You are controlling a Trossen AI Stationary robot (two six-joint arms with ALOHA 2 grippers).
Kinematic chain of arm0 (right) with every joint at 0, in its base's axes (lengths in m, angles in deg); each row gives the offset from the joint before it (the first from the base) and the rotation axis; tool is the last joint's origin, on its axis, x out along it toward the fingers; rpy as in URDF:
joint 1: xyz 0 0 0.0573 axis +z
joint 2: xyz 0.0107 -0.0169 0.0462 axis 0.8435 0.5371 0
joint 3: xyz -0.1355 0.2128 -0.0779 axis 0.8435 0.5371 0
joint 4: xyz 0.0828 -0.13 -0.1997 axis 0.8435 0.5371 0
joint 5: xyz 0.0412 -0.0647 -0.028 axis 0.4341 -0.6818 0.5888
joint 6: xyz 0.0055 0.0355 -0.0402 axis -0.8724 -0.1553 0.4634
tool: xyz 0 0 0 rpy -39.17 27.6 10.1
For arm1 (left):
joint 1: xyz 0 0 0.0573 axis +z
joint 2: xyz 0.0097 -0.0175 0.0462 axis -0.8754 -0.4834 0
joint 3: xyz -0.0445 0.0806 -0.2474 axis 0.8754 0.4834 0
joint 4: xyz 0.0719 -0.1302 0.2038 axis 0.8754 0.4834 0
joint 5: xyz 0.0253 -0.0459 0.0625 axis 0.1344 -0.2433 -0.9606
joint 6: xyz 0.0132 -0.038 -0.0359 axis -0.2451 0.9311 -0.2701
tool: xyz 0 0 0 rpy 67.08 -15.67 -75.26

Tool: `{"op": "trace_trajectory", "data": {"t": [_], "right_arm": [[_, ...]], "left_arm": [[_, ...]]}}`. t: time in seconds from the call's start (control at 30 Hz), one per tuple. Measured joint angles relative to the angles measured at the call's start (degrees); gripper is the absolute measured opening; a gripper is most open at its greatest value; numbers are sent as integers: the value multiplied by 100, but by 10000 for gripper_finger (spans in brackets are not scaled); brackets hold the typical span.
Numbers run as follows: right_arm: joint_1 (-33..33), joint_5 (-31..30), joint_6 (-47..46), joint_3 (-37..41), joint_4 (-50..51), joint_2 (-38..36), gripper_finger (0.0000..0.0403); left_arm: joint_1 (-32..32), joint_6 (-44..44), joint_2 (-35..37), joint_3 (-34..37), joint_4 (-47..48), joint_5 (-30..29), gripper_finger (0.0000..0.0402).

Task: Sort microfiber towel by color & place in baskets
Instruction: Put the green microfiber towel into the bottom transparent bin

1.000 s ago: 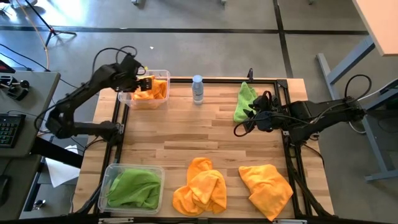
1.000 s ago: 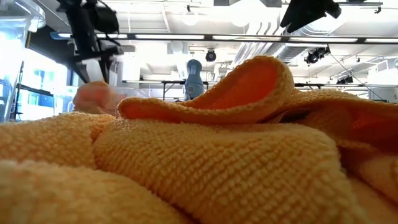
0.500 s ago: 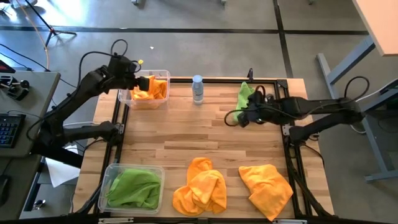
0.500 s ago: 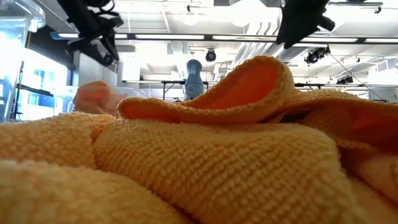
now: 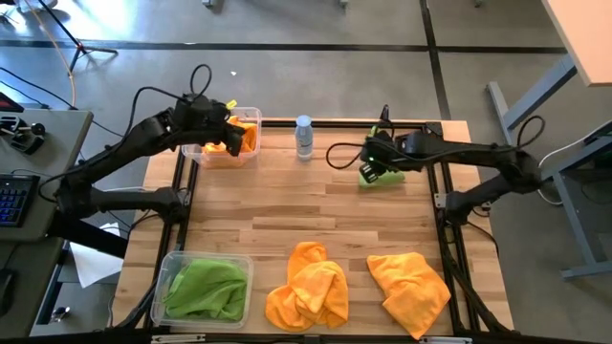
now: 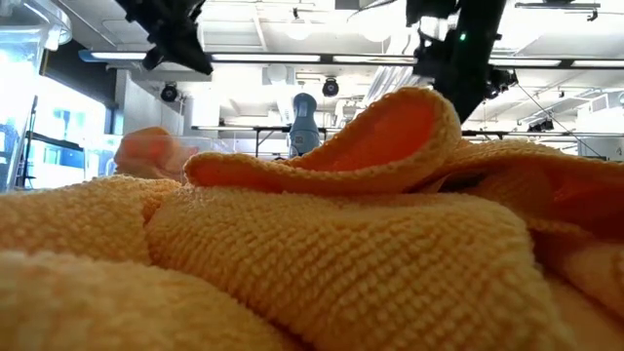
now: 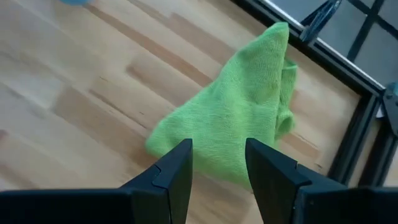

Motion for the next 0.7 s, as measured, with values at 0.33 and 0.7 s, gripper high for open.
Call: {"op": "trace_trajectory", "data": {"t": [0.33,0.7], "right_arm": [[-710,766,1641,2,-5,954,144],[-1428,1530,2160,4,-198,1861,144]], "left_arm": [[-522,-981,-2,0,-16,0,3],[-553,-758,-2,0,-8,2,3]]}}
